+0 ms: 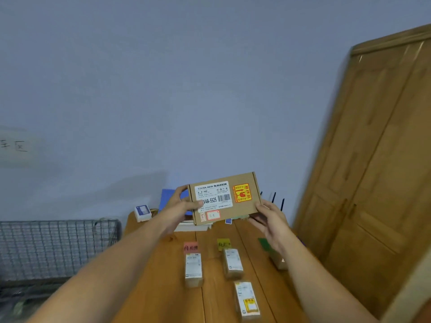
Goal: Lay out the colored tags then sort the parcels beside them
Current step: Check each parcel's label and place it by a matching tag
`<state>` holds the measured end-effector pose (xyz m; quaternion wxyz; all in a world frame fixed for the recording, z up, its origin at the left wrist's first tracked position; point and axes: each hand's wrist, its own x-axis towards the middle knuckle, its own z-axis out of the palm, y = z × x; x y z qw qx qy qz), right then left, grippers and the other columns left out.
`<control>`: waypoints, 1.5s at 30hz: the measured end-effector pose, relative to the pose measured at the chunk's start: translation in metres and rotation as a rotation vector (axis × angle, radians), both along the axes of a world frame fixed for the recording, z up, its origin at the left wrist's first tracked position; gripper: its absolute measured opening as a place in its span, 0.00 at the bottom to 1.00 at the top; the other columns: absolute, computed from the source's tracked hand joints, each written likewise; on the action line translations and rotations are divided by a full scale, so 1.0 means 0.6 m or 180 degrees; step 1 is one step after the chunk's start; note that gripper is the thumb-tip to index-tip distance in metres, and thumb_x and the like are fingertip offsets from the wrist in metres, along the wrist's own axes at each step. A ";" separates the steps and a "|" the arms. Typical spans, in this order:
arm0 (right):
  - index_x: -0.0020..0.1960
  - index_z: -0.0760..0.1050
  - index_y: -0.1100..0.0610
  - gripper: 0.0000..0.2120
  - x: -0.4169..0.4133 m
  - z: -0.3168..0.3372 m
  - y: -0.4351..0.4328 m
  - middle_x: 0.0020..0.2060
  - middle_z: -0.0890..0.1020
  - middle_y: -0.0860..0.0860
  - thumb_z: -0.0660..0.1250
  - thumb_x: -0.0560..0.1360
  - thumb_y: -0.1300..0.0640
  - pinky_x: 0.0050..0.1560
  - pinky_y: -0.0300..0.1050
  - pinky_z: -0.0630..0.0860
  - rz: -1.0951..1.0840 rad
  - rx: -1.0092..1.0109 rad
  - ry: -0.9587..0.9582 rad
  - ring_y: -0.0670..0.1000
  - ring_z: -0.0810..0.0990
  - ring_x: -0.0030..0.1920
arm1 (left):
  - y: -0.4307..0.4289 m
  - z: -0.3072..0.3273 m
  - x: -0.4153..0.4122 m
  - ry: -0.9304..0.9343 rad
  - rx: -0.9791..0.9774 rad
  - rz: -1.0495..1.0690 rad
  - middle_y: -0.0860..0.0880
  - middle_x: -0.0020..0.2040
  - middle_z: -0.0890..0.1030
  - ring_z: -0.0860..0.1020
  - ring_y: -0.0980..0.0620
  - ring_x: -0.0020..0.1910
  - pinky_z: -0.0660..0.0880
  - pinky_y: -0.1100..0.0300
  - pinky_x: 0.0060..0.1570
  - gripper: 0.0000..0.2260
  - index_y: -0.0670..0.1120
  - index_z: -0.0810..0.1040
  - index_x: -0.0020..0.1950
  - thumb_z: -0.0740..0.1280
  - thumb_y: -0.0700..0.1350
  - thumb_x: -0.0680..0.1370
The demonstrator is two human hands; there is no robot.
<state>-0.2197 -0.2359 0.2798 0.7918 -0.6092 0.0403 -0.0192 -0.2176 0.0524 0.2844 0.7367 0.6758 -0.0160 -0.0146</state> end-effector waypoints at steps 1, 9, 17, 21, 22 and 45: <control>0.64 0.76 0.59 0.14 0.002 0.002 -0.016 0.57 0.85 0.58 0.69 0.79 0.61 0.60 0.54 0.81 -0.0034 0.0054 -0.0014 0.56 0.85 0.58 | -0.017 0.002 0.003 -0.0017 -0.0036 -0.0027 0.49 0.52 0.88 0.84 0.44 0.56 0.75 0.37 0.65 0.33 0.55 0.66 0.73 0.77 0.39 0.74; 0.65 0.73 0.54 0.18 0.008 0.002 -0.194 0.53 0.87 0.55 0.72 0.77 0.61 0.62 0.53 0.79 0.0274 -0.0392 -0.0120 0.54 0.87 0.54 | -0.187 0.014 0.029 -0.0233 -0.0273 0.0376 0.41 0.57 0.84 0.86 0.43 0.52 0.84 0.46 0.50 0.28 0.51 0.73 0.70 0.77 0.37 0.74; 0.58 0.76 0.56 0.13 0.035 -0.007 -0.467 0.56 0.85 0.56 0.74 0.76 0.58 0.61 0.50 0.80 0.0134 -0.0614 -0.0156 0.53 0.86 0.55 | -0.495 -0.009 0.039 -0.0316 -0.0277 0.1072 0.43 0.58 0.85 0.85 0.49 0.49 0.83 0.59 0.41 0.14 0.41 0.77 0.62 0.73 0.42 0.78; 0.56 0.75 0.56 0.14 0.071 -0.019 -0.575 0.55 0.84 0.56 0.74 0.76 0.55 0.63 0.53 0.80 -0.0058 -0.0693 -0.0166 0.54 0.86 0.54 | -0.627 -0.024 0.055 -0.0307 -0.0164 0.0932 0.52 0.56 0.84 0.82 0.56 0.53 0.77 0.64 0.49 0.16 0.51 0.76 0.67 0.66 0.39 0.81; 0.56 0.74 0.56 0.13 0.084 -0.025 -0.597 0.56 0.84 0.56 0.74 0.76 0.54 0.63 0.54 0.80 -0.0100 -0.0672 -0.0162 0.54 0.86 0.53 | -0.654 -0.027 0.064 -0.0331 -0.0071 0.0924 0.55 0.54 0.83 0.80 0.60 0.53 0.74 0.67 0.47 0.17 0.55 0.75 0.66 0.65 0.37 0.81; 0.58 0.72 0.52 0.08 0.368 -0.221 -1.000 0.53 0.79 0.51 0.68 0.80 0.54 0.62 0.51 0.78 -0.0572 -0.1139 0.0632 0.53 0.82 0.54 | -1.063 -0.229 0.376 0.0090 0.0713 0.0542 0.52 0.59 0.81 0.78 0.56 0.57 0.71 0.69 0.46 0.15 0.48 0.79 0.66 0.71 0.40 0.80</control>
